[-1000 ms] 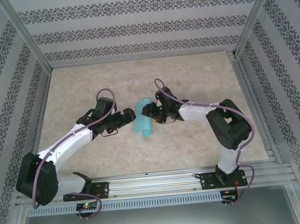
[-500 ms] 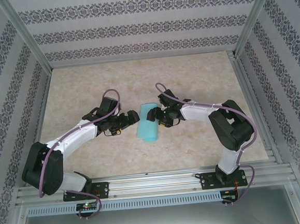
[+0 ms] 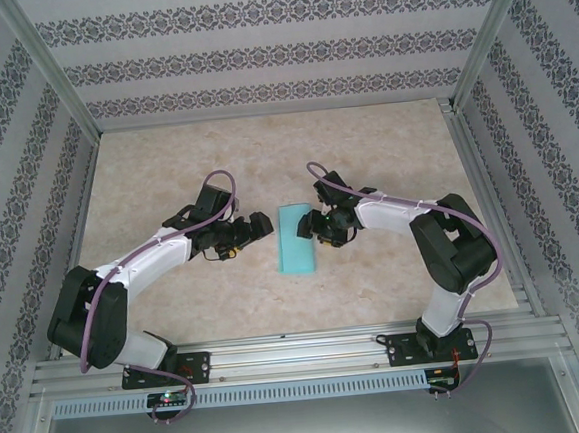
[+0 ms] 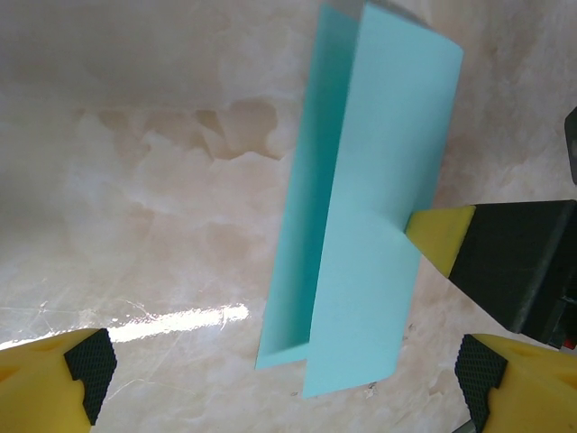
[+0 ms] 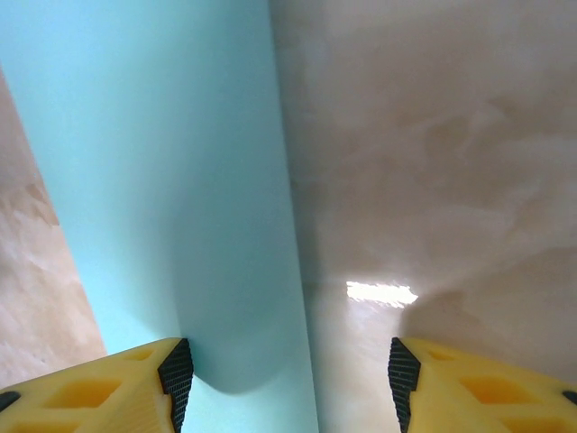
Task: Fold a paper plane with a square sheet of paper (pick it up from the middle)
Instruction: Fold the square sheet of paper in half at the center of the table.
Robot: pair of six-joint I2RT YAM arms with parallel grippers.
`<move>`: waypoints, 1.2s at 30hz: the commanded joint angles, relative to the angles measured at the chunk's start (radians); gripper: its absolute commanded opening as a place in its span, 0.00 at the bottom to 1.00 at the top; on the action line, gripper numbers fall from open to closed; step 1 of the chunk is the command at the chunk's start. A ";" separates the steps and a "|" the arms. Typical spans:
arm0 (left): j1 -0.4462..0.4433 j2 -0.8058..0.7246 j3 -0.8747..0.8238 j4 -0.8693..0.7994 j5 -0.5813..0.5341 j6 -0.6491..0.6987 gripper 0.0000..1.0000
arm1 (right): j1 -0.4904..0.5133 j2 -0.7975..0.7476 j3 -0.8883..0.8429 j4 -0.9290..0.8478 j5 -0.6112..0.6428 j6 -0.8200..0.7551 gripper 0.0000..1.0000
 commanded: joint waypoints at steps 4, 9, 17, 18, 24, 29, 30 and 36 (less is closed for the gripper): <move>0.007 0.005 0.034 -0.003 -0.010 0.031 1.00 | 0.006 0.030 0.046 -0.098 0.059 -0.037 0.64; 0.006 0.005 0.036 -0.006 -0.019 0.033 1.00 | 0.019 0.052 0.063 -0.095 0.083 0.018 0.67; 0.007 0.006 0.036 -0.008 -0.022 0.034 1.00 | 0.046 0.098 0.105 -0.113 0.107 0.091 0.71; 0.007 0.008 0.036 -0.009 -0.022 0.034 1.00 | 0.050 0.104 0.106 -0.103 0.102 0.097 0.71; 0.006 0.003 0.031 -0.014 -0.024 0.036 1.00 | 0.072 0.122 0.142 -0.141 0.144 0.106 0.74; 0.007 0.003 0.027 -0.014 -0.026 0.037 1.00 | 0.080 0.141 0.173 -0.183 0.154 0.087 0.76; 0.007 0.005 0.029 -0.014 -0.027 0.040 1.00 | 0.081 0.144 0.171 -0.176 0.151 0.086 0.76; 0.007 0.008 0.030 -0.017 -0.026 0.043 1.00 | 0.088 0.156 0.184 -0.203 0.171 0.079 0.79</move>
